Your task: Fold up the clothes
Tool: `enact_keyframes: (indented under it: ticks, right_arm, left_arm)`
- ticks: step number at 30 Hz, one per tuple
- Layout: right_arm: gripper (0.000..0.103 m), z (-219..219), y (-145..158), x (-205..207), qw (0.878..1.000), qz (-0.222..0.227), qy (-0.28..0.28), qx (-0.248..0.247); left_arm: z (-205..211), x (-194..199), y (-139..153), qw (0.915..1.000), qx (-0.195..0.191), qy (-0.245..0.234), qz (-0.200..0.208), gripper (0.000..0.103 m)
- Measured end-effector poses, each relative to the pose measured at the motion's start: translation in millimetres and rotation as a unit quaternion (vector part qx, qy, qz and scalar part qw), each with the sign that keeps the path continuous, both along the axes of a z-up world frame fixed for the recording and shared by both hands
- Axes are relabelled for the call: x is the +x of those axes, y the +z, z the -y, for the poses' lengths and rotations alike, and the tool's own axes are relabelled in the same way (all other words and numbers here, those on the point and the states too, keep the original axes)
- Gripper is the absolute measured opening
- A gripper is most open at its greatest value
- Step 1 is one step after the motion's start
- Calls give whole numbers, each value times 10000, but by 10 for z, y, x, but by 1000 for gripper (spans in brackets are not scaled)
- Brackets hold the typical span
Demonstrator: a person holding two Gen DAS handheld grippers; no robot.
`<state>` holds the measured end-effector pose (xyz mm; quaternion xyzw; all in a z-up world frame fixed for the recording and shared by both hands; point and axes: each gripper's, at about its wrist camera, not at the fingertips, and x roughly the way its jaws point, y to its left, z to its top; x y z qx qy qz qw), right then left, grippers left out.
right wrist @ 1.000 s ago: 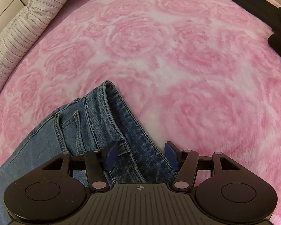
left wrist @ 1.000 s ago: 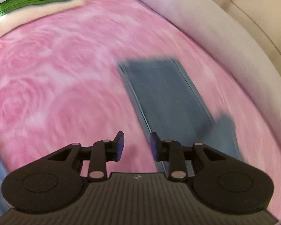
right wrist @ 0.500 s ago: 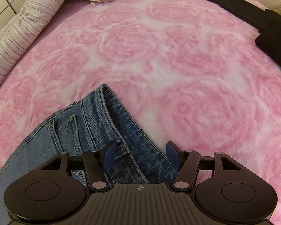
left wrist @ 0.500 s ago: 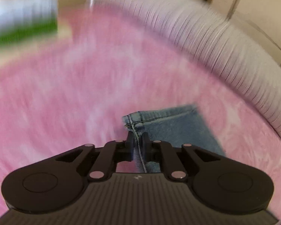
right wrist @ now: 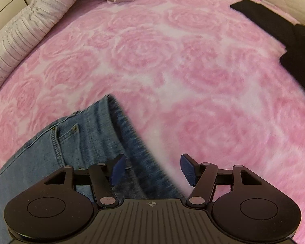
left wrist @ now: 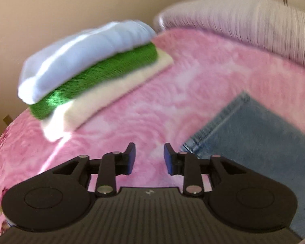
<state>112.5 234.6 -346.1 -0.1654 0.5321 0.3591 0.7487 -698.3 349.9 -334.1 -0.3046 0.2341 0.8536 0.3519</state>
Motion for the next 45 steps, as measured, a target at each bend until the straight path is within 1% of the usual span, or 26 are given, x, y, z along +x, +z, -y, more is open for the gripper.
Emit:
enact_keyframes:
  ticks: [2,3,5,8,10,12,15,17,18,19,20,21,23,25,27,29,31,32,34,35,36,37,39,41,42,45]
  right_arm:
    - [62,73,45,90,9998,-33,17,183]
    - [62,106,68,126,9994,-106,54,326]
    - [62,141,95,172,9976,-278,234,590]
    - [62,113,76,224,9924,-620,575,893]
    - [62,65,34,283,9869,-901,698,1140]
    - [62,-18,-25,362,9813,-1137,759,1359]
    - [62,-233,-140,470,9754,-1359,922,1473]
    - [62,-395,-261,507,9765,-1385,966,1339]
    - [61,-467,-306,501,9779,-1316,1012,1269]
    - [29,-519,-327,485,9790,-1204,1072,1246]
    - [16,-579,-315,451,9797,-1040,1232,1194]
    - [16,-618,-281,405,9794,-843,1423,1156]
    - [13,-612,-179,325,9756,-418,1743,1265]
    - [11,-571,-151,330,9745,-279,1788,1326]
    - [11,-583,-251,340,9765,-245,1783,1187]
    - [14,-635,-364,356,9793,-308,1711,1033]
    - [18,-672,-339,424,9813,-539,1546,1012]
    - [25,-659,-278,462,9814,-611,1527,990]
    - [34,-525,-75,492,9795,-440,1661,1047]
    - [35,-422,39,498,9776,-294,1768,1104]
    - [35,-305,133,503,9745,-276,1898,1161]
    - [36,-176,212,508,9706,-346,2045,1220]
    - [36,132,310,492,9608,-778,2334,1278]
    - [36,407,308,427,9499,-1238,2617,1181]
    - [36,520,286,382,9463,-1361,2721,1092]
    - [36,742,156,251,9436,-1406,2886,812]
  left_arm:
    - [131,131,120,9973,119,-327,646,28]
    - [198,201,176,9938,174,-505,976,28]
    - [322,466,230,9866,149,-798,1416,26]
    - [469,953,214,9668,116,-1312,2189,26]
    - [530,1286,162,9535,21,-1586,2564,26]
    - [539,1522,105,9433,-52,-1737,2829,26]
    - [512,1778,80,9346,-34,-1854,3036,26]
    - [478,1873,79,9330,-56,-1904,3054,26]
    - [454,1901,80,9324,-72,-1918,3061,26]
    - [450,1930,92,9324,-85,-1925,3058,25]
    - [450,1961,107,9325,-96,-1930,3052,25]
    - [459,1989,132,9334,-92,-1940,3016,25]
    - [483,2034,196,9360,-63,-1973,2915,25]
    - [538,2092,253,9386,-8,-2003,2809,25]
    - [566,2118,256,9418,-9,-1989,2711,25]
    - [599,2130,214,9469,-112,-1925,2574,25]
    - [642,2137,184,9501,-205,-1851,2504,25]
    - [676,2133,182,9500,-213,-1824,2527,25]
    - [753,2131,199,9499,-225,-1792,2552,25]
    - [786,2132,210,9496,-237,-1802,2554,25]
    - [820,2135,219,9491,-249,-1815,2563,25]
    - [856,2135,226,9484,-262,-1818,2586,25]
    - [930,2130,229,9454,-306,-1803,2696,25]
    - [993,2131,218,9423,-353,-1799,2802,25]
    - [1019,2138,211,9409,-385,-1815,2832,25]
    - [1097,2158,183,9371,-492,-1894,2891,25]
